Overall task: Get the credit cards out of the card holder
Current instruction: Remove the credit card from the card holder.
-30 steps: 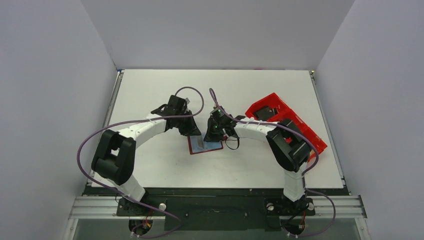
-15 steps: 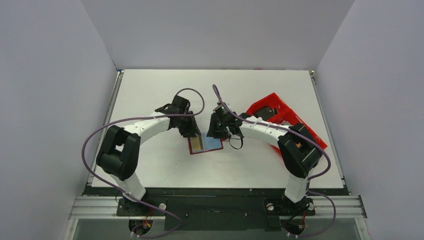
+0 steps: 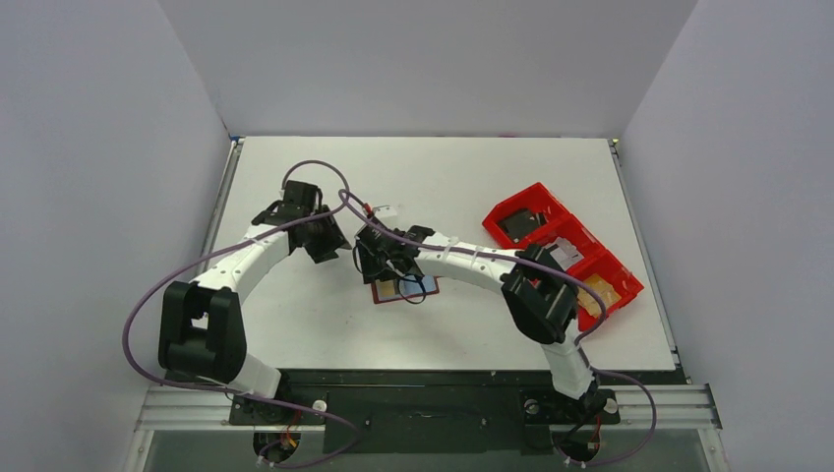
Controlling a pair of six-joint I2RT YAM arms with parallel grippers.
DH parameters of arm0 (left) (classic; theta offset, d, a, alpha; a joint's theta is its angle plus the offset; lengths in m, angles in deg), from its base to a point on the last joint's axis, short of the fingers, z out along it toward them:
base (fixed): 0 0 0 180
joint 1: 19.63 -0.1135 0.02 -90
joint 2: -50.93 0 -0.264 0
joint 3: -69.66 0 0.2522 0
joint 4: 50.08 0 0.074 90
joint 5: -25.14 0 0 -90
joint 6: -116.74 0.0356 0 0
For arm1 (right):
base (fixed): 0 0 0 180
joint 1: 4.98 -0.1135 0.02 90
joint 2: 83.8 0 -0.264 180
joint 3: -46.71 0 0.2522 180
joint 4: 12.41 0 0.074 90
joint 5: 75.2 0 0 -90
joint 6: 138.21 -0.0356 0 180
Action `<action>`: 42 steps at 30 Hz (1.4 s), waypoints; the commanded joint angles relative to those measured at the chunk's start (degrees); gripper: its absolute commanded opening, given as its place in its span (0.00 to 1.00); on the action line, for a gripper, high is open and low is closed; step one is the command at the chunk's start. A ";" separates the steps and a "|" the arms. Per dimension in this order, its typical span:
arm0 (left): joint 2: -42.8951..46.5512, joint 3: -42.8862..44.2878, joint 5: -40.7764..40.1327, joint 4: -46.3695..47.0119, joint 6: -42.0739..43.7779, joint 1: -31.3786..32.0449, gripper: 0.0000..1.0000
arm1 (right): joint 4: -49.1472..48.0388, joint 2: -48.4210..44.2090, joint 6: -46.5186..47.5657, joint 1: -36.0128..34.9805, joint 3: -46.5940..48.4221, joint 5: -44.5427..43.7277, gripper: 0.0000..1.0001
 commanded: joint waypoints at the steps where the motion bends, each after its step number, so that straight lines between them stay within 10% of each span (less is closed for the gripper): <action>1: 2.90 -1.14 1.16 -0.50 1.40 -0.91 0.40 | 7.08 3.58 3.24 -0.77 4.64 -6.13 0.60; 34: 2.27 -2.54 4.69 1.07 2.32 -1.96 0.40 | 10.77 12.18 2.78 -2.74 10.37 -5.92 0.60; 42: 2.02 -2.80 5.57 1.14 2.83 -1.91 0.40 | 8.71 9.67 1.79 -1.34 6.97 -3.06 0.19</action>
